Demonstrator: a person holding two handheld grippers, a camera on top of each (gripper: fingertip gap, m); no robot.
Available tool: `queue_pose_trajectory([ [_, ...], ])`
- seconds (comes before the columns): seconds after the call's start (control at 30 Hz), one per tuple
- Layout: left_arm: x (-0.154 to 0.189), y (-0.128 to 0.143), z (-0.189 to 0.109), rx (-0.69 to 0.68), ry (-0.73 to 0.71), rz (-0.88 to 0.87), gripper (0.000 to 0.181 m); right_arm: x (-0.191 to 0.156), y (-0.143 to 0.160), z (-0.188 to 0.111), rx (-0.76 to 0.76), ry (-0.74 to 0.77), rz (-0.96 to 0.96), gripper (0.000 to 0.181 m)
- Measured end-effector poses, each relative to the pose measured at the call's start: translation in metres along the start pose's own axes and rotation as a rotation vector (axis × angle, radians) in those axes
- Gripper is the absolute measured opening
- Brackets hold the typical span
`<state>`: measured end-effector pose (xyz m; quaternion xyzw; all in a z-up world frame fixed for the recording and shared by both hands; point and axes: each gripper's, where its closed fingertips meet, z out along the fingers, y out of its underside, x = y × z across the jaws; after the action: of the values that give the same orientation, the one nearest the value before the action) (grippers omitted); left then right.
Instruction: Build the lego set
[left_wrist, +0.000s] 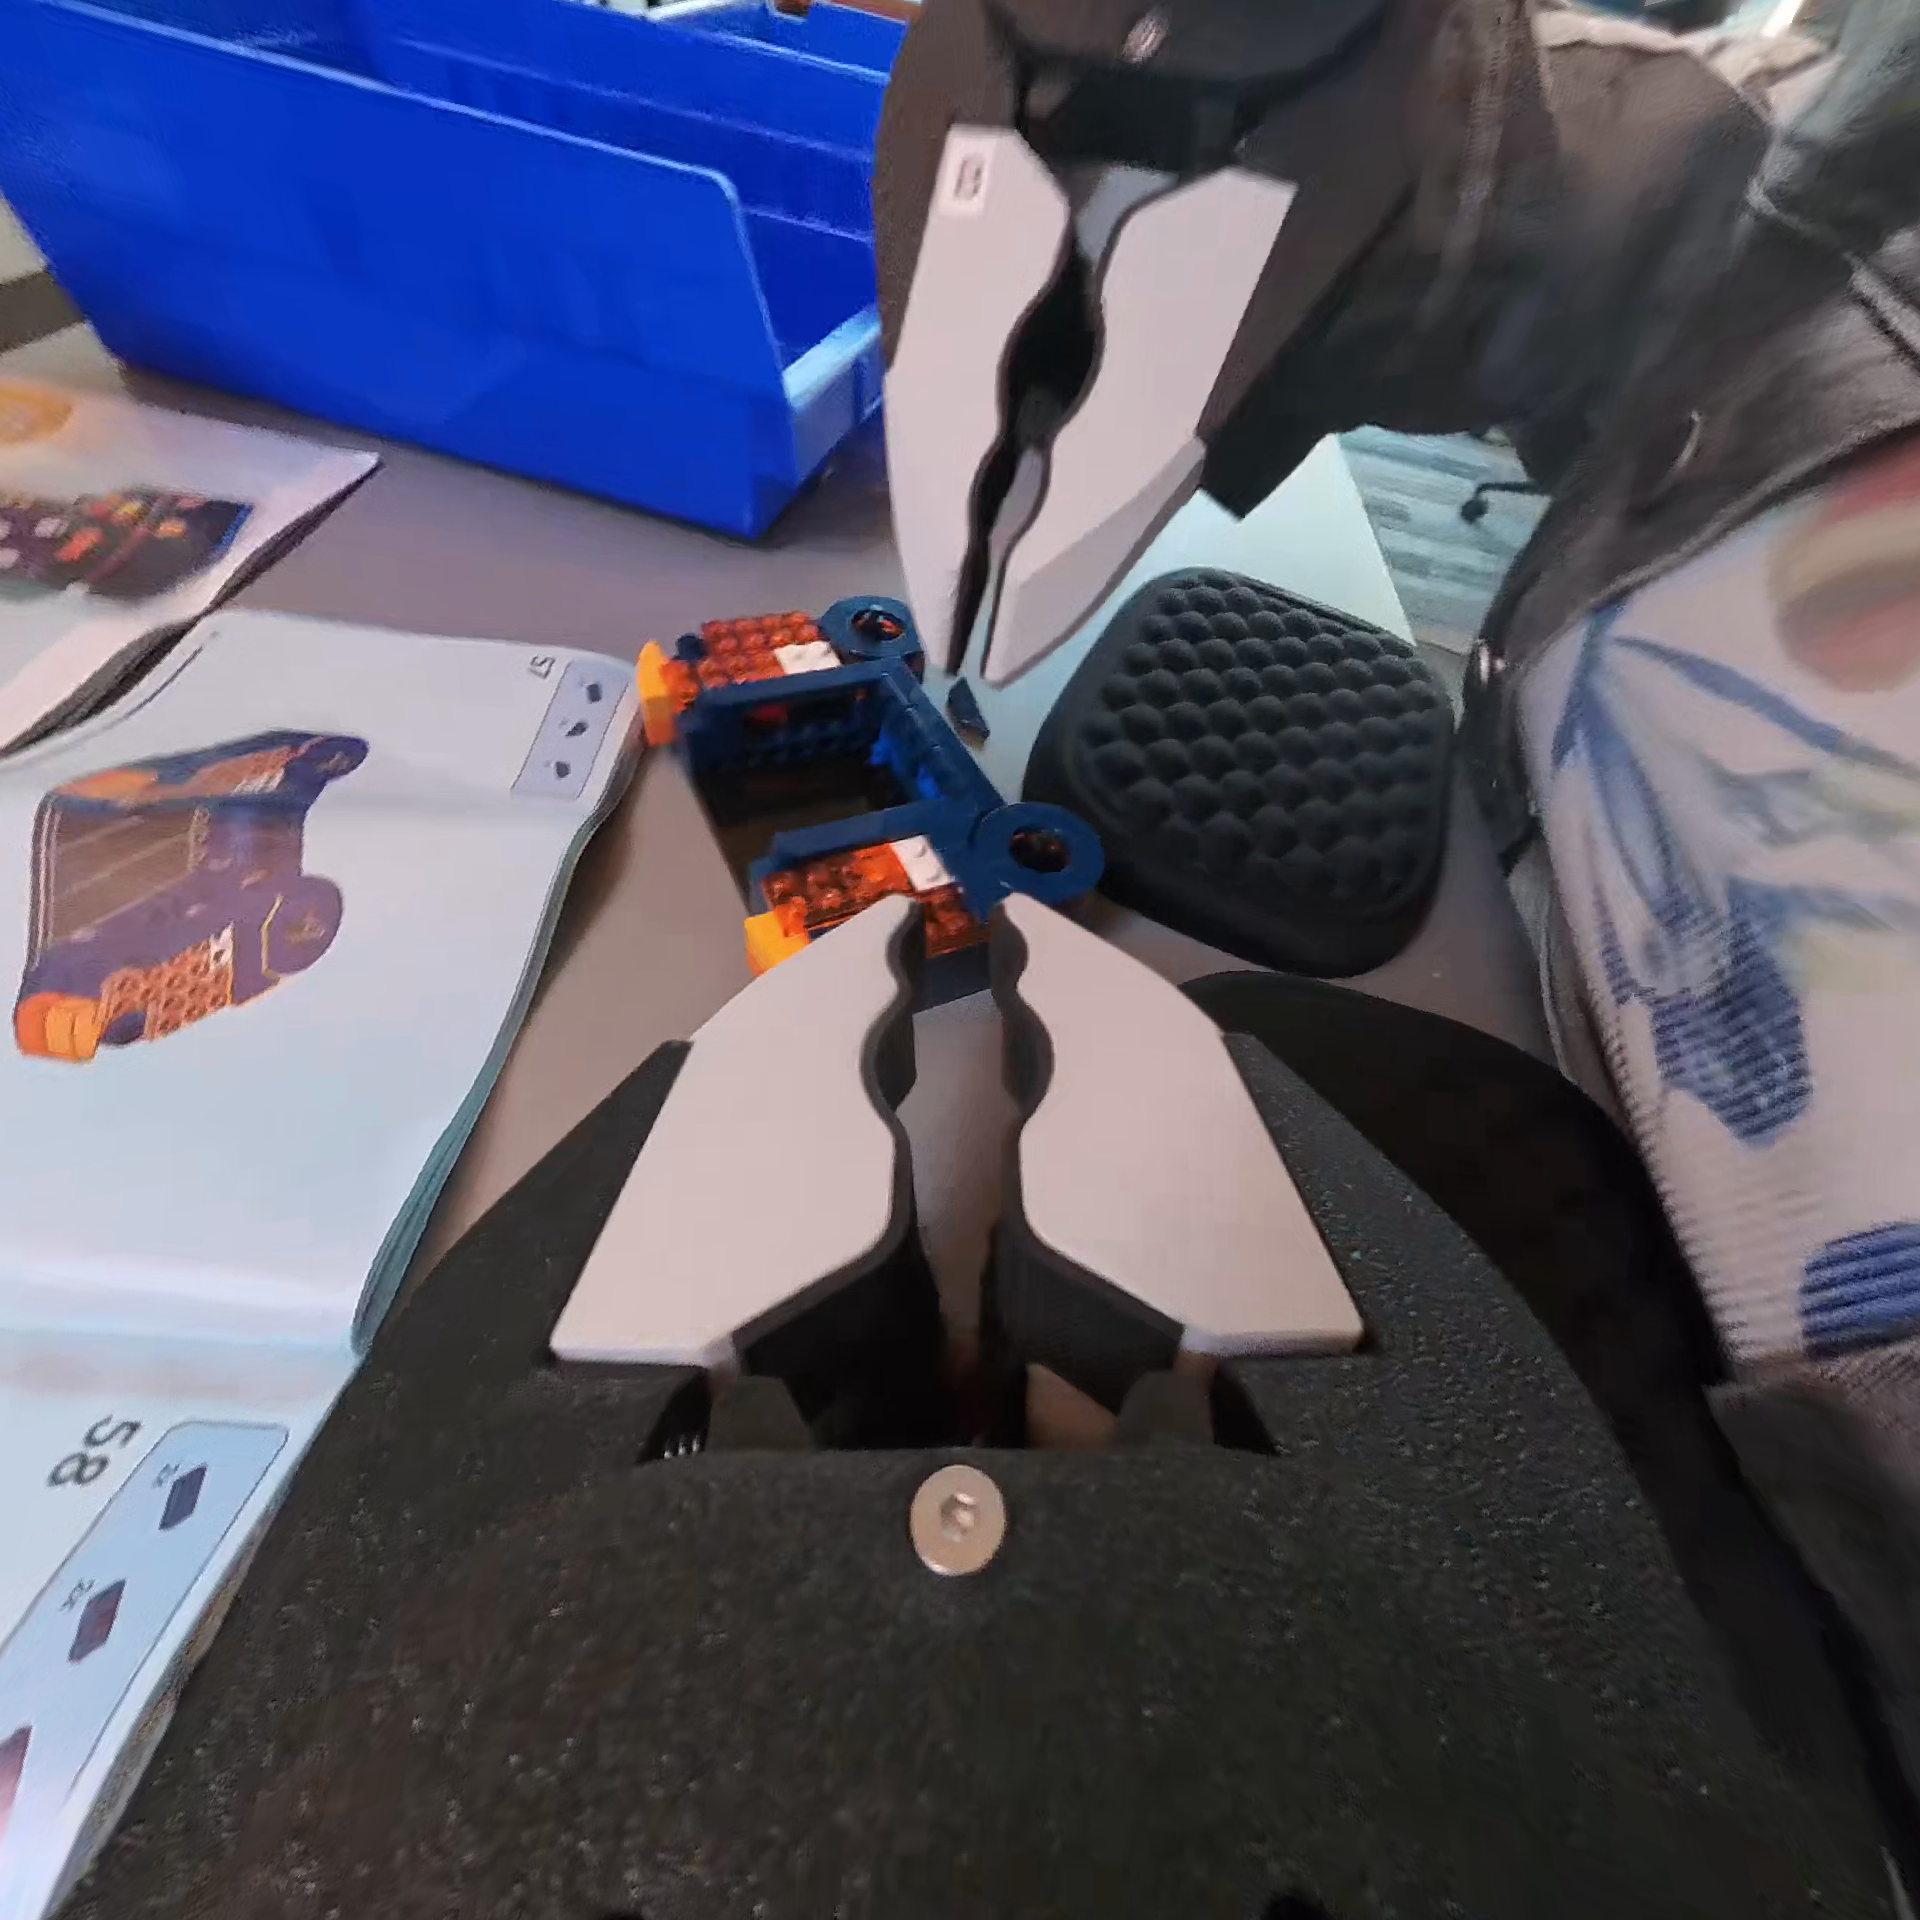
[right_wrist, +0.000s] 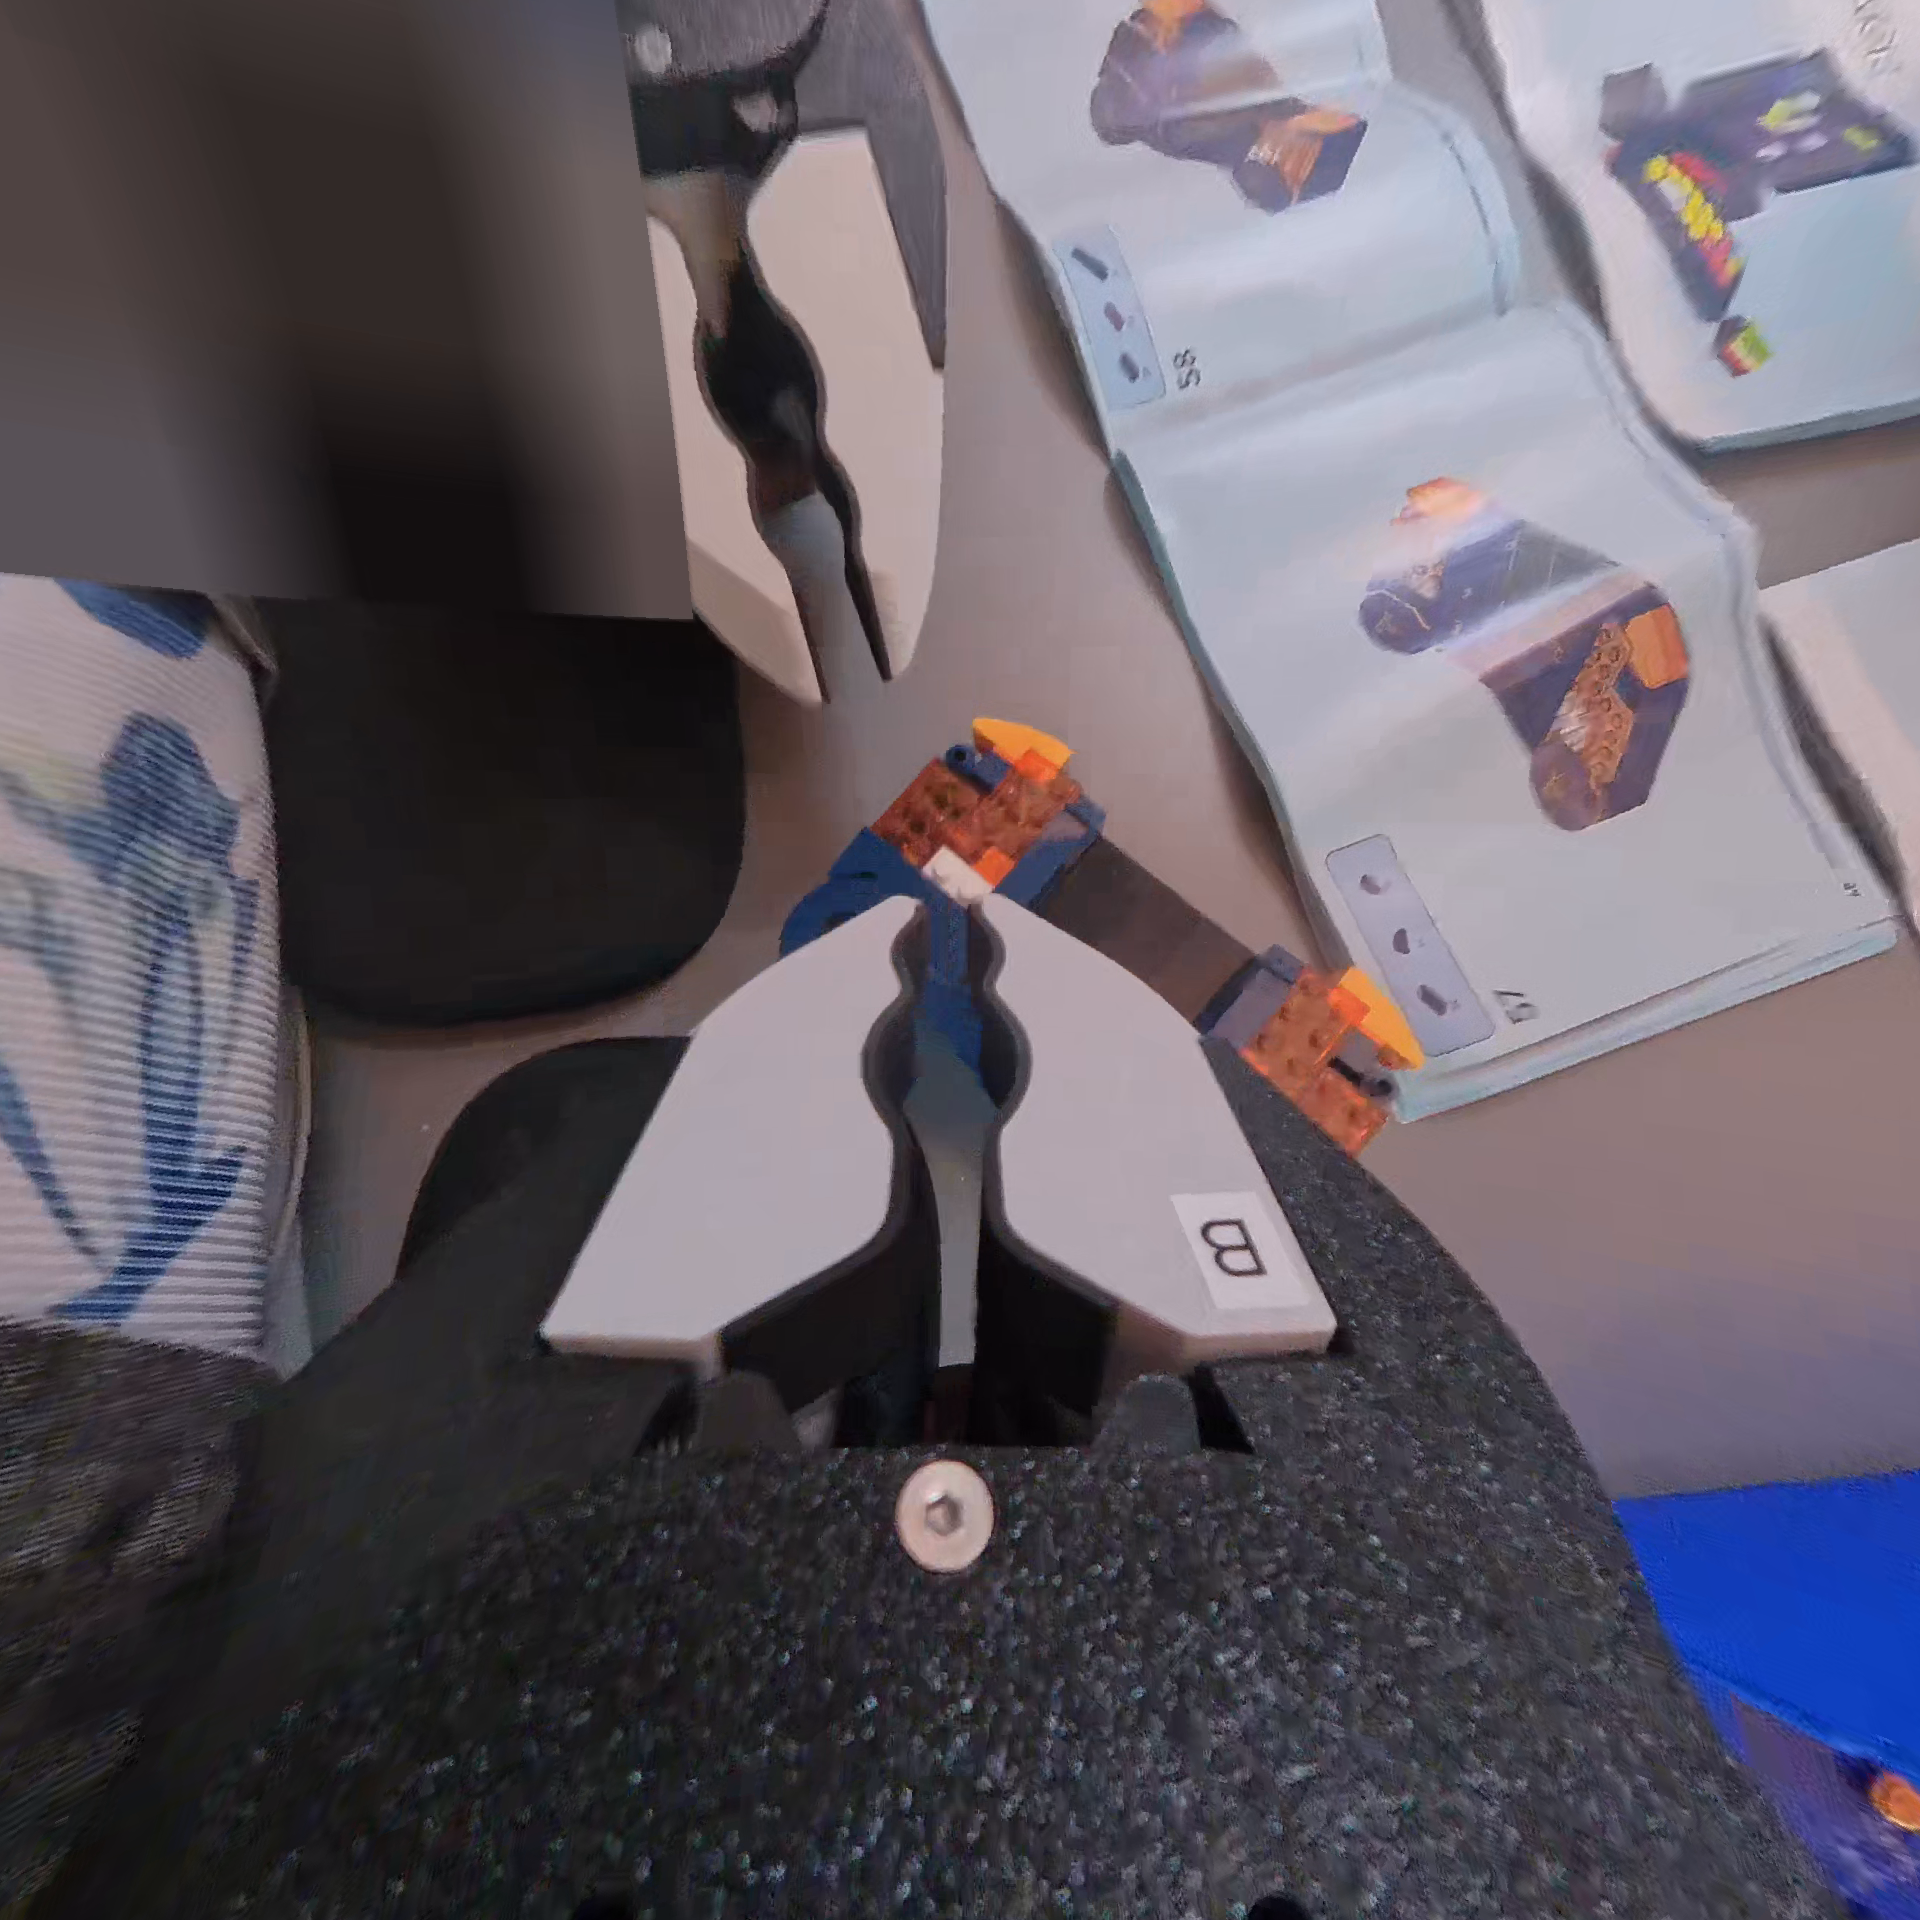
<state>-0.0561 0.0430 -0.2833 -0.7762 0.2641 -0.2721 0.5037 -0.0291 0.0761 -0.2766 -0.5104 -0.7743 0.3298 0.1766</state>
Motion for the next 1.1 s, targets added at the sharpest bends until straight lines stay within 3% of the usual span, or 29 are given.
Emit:
queue_pose_trajectory([
  [0.2, 0.009, 0.009, 0.016, -0.094, -0.001, 0.176, 0.022, -0.008, 0.015, 0.021, 0.031, -0.078, 0.050, 0.041],
  [0.5, 0.006, 0.018, 0.028, -0.190, 0.004, 0.321, 0.003, -0.016, 0.023, 0.032, -0.004, -0.121, 0.032, 0.060],
  [0.77, 0.012, 0.020, 0.031, -0.242, 0.086, 0.376, 0.000, -0.014, 0.026, 0.037, -0.012, -0.034, -0.048, 0.055],
  [1.1, 0.017, 0.019, 0.035, -0.274, 0.169, 0.318, 0.000, -0.015, 0.028, 0.037, -0.015, -0.047, -0.058, 0.053],
])
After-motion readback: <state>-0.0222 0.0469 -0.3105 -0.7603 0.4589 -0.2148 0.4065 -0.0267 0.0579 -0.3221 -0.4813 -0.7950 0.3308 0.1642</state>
